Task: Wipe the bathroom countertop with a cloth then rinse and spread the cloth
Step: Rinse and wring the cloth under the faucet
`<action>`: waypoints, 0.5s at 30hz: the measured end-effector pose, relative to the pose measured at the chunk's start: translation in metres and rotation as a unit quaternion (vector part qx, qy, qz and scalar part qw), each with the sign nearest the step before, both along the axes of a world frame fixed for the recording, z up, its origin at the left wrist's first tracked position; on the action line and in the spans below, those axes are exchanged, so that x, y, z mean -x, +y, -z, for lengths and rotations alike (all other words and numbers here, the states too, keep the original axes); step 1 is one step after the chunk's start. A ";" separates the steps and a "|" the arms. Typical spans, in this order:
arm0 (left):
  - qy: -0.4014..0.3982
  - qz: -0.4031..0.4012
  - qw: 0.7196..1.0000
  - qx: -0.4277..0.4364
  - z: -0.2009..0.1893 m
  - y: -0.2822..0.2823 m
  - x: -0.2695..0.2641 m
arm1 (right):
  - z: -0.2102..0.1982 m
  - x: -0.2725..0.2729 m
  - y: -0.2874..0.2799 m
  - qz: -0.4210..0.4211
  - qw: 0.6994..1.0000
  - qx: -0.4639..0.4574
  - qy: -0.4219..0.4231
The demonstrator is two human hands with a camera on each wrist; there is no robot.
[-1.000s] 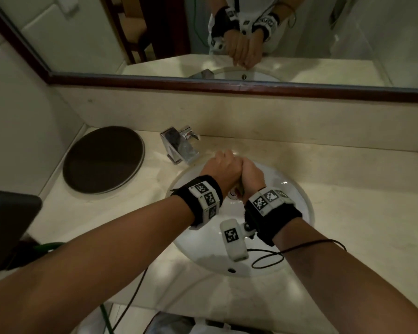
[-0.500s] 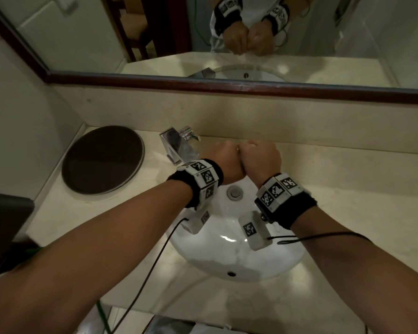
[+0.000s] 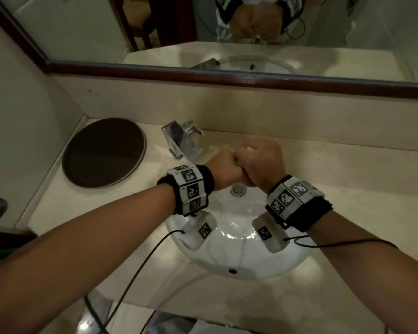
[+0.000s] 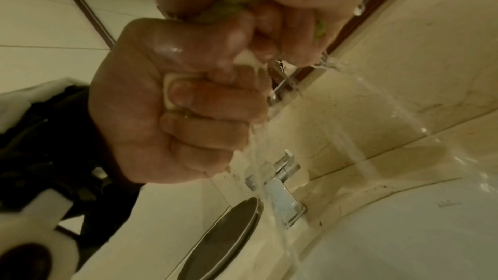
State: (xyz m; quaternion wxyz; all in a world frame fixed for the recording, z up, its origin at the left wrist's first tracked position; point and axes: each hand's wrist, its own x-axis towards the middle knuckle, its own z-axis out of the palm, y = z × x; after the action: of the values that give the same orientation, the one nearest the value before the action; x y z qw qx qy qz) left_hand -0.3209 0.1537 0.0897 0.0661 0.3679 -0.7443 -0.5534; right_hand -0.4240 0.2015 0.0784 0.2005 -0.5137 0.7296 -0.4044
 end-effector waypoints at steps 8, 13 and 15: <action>-0.037 0.019 0.990 -0.135 0.013 -0.008 -0.008 | 0.007 -0.001 0.000 -0.046 0.999 0.019 0.014; -0.082 0.020 0.986 -0.145 0.024 -0.008 -0.009 | 0.020 -0.001 -0.002 -0.041 0.999 0.014 0.011; -0.105 0.028 0.987 -0.114 0.026 -0.009 -0.009 | 0.024 -0.001 -0.001 -0.041 0.998 -0.032 0.023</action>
State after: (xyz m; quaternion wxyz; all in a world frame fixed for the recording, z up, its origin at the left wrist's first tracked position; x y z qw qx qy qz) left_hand -0.3124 0.1450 0.0641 -0.0710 0.4081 -0.6890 -0.5946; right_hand -0.4231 0.2001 0.0544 0.2161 -0.5460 0.7248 -0.3604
